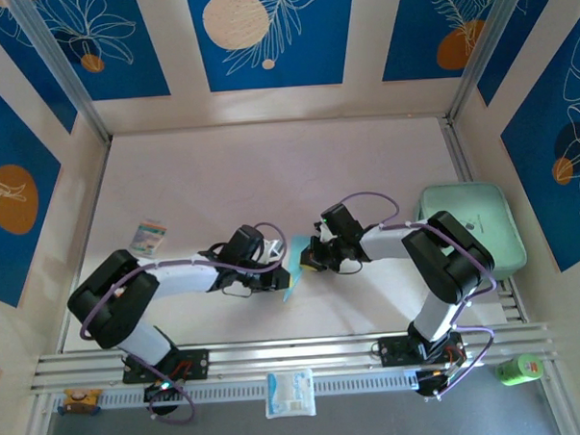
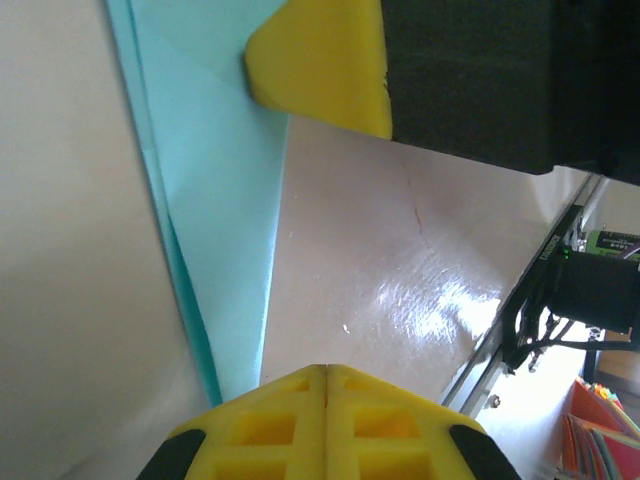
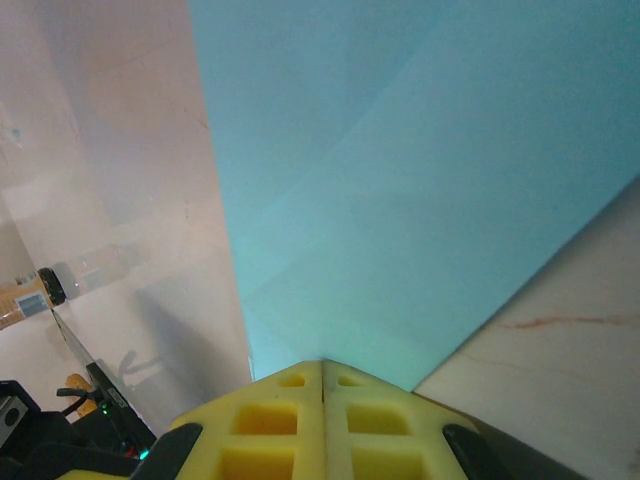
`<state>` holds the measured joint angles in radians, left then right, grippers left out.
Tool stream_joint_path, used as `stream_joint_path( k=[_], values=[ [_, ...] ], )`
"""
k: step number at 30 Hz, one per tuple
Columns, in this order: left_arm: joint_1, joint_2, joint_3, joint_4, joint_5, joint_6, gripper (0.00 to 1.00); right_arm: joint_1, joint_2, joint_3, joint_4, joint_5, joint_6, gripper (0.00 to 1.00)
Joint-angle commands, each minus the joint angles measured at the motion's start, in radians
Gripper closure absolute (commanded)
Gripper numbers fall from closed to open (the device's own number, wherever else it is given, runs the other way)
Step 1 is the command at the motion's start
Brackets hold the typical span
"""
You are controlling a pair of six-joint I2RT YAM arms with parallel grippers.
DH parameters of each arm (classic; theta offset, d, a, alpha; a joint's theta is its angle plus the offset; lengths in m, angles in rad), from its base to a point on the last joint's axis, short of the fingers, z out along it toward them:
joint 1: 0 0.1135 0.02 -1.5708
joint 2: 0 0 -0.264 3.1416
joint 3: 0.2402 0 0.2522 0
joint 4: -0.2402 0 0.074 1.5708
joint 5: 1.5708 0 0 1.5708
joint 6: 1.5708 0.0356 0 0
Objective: Fold a paper plane with a square sheet of paper (pick it up from the middle)
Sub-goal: Fold the wing for the fifth time at the center of the table.
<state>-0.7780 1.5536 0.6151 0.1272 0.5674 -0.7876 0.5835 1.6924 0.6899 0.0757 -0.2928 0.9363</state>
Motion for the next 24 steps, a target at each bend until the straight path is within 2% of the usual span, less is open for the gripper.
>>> stream_joint_path(
  k=[1, 6, 11, 16, 24],
  values=[
    [-0.013, 0.042, 0.026, 0.017, 0.029, -0.007, 0.95, -0.004, 0.007, -0.003, -0.083, 0.060, 0.002, 0.96],
    [-0.019, 0.092, 0.000, -0.046, -0.033, -0.014, 1.00, -0.008, -0.013, -0.001, -0.057, 0.037, -0.002, 0.96],
    [-0.023, 0.091, -0.101, 0.028, -0.044, -0.061, 1.00, 0.006, -0.076, 0.017, -0.043, 0.025, -0.033, 0.95],
    [-0.023, 0.103, -0.120, 0.061, -0.037, -0.075, 1.00, 0.073, -0.140, 0.027, -0.061, 0.053, -0.048, 0.94],
    [-0.022, 0.086, -0.115, 0.036, -0.061, -0.075, 1.00, 0.163, -0.047, -0.015, -0.002, 0.080, 0.035, 0.94]
  ],
)
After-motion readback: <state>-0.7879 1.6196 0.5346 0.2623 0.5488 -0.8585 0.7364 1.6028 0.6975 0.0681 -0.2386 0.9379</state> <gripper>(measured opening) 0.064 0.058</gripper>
